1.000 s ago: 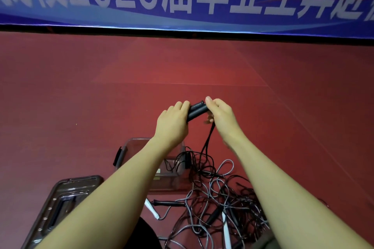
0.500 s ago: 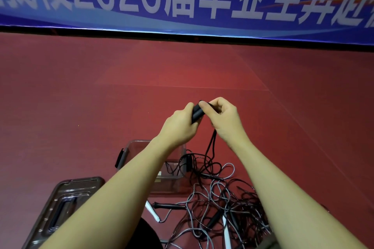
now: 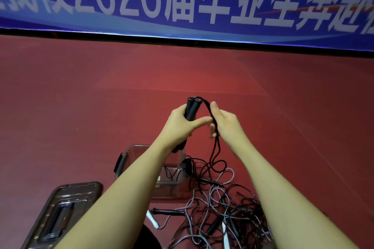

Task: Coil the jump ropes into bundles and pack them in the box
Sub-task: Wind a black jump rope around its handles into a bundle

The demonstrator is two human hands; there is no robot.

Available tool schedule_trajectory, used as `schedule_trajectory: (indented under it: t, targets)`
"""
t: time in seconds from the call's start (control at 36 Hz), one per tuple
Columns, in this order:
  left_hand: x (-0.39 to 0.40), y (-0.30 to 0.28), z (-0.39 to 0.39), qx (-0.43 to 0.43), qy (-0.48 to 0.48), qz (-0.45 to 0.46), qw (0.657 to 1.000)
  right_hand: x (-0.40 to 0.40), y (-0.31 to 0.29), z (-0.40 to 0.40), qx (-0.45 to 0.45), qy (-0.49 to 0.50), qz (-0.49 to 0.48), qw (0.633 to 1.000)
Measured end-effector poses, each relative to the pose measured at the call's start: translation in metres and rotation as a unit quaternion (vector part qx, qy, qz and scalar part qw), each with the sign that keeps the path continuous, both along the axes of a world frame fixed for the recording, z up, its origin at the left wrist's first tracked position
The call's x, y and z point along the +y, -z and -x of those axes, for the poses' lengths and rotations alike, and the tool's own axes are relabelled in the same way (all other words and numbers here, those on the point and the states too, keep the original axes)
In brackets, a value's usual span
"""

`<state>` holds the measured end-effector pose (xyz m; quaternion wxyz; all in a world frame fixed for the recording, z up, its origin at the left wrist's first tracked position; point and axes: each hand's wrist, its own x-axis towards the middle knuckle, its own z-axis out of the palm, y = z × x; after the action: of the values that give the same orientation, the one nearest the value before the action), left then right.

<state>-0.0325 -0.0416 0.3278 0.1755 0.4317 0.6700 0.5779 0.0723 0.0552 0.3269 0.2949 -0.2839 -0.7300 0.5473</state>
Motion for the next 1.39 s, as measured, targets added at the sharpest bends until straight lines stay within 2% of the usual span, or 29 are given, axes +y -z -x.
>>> schedule_trajectory:
  t: [0.14, 0.25, 0.33, 0.44, 0.56, 0.75, 0.81, 0.86, 0.94, 1.03, 1.06, 1.11, 1.17, 1.19, 1.22, 1.28, 1.33, 1.39]
  targets:
    - [0.005, -0.009, -0.001, -0.121, -0.079, -0.101, 0.984, -0.004, 0.004, 0.003, -0.053, -0.025, 0.026, 0.998]
    - [0.009, -0.009, -0.001, -0.161, -0.125, -0.144, 0.968, -0.014, 0.003, 0.009, -0.103, -0.058, 0.039, 0.992]
    - [0.010, -0.008, -0.002, -0.176, -0.158, -0.163, 0.958, -0.020, 0.005, 0.017, -0.127, -0.031, 0.052, 0.990]
    - [0.014, -0.011, -0.005, -0.190, -0.213, -0.169, 0.943, -0.026, 0.010, 0.026, -0.123, 0.041, 0.019, 0.991]
    - [0.017, -0.015, -0.010, -0.287, -0.184, -0.192, 0.920, -0.030, 0.010, 0.028, -0.123, 0.105, -0.033, 0.986]
    - [0.023, -0.014, -0.018, -0.438, -0.135, -0.268, 0.847, -0.033, 0.016, 0.043, -0.112, 0.153, 0.017, 0.982]
    - [0.025, -0.011, -0.017, -0.459, -0.124, -0.269, 0.838, -0.031, 0.017, 0.043, -0.103, 0.183, 0.031, 0.977]
    - [0.026, -0.009, -0.016, -0.460, -0.113, -0.255, 0.843, -0.028, 0.018, 0.044, -0.096, 0.197, 0.032, 0.975]
    - [0.026, -0.007, -0.013, -0.403, -0.126, -0.192, 0.886, -0.022, 0.018, 0.045, -0.104, 0.212, 0.016, 0.972]
    - [0.024, -0.005, -0.008, -0.344, -0.170, -0.180, 0.906, -0.011, 0.019, 0.043, -0.114, 0.235, -0.006, 0.965]
    - [0.021, -0.004, -0.005, -0.296, -0.191, -0.180, 0.919, -0.007, 0.020, 0.041, -0.121, 0.240, -0.016, 0.963]
    - [0.016, -0.001, 0.003, -0.116, -0.209, -0.182, 0.954, -0.002, 0.019, 0.034, -0.134, 0.247, -0.045, 0.959]
    - [0.010, 0.003, 0.012, 0.126, -0.160, -0.123, 0.971, 0.002, 0.017, 0.028, -0.143, 0.245, -0.082, 0.956]
    - [0.006, 0.003, 0.015, 0.245, -0.120, -0.069, 0.960, 0.002, 0.015, 0.026, -0.148, 0.238, -0.099, 0.955]
    - [0.004, 0.004, 0.017, 0.349, -0.079, -0.016, 0.934, 0.003, 0.014, 0.024, -0.156, 0.229, -0.116, 0.954]
    - [0.004, 0.009, 0.018, 0.504, -0.021, 0.103, 0.857, 0.004, 0.012, 0.023, -0.178, 0.206, -0.150, 0.950]
    - [0.006, 0.017, 0.016, 0.566, -0.018, 0.206, 0.798, 0.003, 0.012, 0.022, -0.208, 0.177, -0.181, 0.945]
    - [0.008, 0.021, 0.016, 0.580, -0.057, 0.243, 0.776, 0.003, 0.012, 0.020, -0.225, 0.146, -0.204, 0.942]
